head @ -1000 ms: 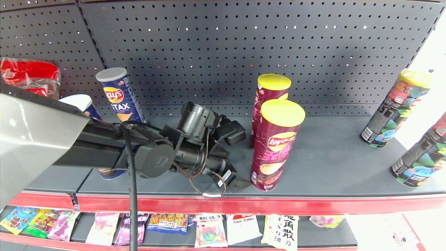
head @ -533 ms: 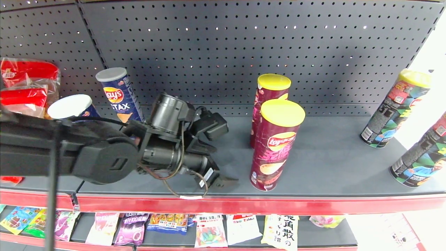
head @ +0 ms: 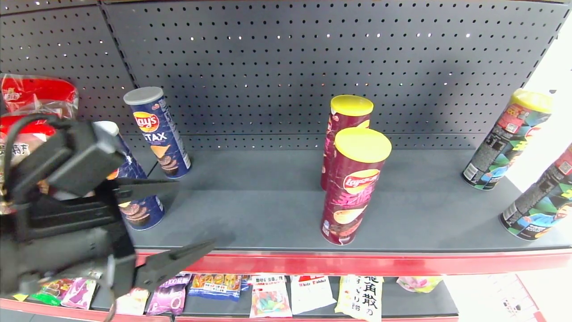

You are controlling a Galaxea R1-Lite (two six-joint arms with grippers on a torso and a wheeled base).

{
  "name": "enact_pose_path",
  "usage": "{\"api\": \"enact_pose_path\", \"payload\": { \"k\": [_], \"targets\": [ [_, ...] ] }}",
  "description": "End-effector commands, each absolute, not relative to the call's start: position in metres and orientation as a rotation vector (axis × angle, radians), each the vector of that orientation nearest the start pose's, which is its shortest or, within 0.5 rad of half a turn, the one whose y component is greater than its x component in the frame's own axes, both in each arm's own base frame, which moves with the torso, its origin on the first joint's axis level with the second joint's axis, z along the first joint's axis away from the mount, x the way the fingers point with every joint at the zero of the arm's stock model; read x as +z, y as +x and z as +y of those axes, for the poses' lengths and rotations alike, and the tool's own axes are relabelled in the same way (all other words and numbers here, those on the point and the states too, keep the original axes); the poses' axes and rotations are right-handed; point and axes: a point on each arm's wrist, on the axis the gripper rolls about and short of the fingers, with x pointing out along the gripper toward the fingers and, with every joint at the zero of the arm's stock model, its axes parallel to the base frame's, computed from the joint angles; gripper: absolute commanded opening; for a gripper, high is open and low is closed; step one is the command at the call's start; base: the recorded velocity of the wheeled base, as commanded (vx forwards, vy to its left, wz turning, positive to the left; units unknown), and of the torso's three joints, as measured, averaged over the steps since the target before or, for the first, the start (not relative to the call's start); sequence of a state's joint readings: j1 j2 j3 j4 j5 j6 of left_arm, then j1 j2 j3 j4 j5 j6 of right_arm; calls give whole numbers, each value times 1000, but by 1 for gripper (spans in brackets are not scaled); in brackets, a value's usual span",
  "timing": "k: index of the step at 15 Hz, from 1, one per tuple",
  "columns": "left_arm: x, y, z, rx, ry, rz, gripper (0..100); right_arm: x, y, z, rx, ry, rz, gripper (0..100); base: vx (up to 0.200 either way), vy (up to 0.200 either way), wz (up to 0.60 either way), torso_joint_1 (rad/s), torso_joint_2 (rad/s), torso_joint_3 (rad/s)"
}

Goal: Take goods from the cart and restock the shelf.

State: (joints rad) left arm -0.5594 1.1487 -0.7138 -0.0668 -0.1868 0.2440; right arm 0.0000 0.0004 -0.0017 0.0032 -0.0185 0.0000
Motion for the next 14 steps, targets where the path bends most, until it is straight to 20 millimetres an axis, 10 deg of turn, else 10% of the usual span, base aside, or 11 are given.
{"api": "enact_pose_path", "payload": {
  "k": [1,8,14],
  "targets": [
    [208,30,-16,-484,165,92,100,76,-23,0,-18,0,2,100,0,0,0,0,0,0],
    [122,-44,12,149,14,232,100,76,-23,0,-17,0,2,100,0,0,0,0,0,0],
    [106,-36,5,-3,-4,225,100,76,-23,0,-17,3,2,100,0,0,0,0,0,0]
  ]
}}
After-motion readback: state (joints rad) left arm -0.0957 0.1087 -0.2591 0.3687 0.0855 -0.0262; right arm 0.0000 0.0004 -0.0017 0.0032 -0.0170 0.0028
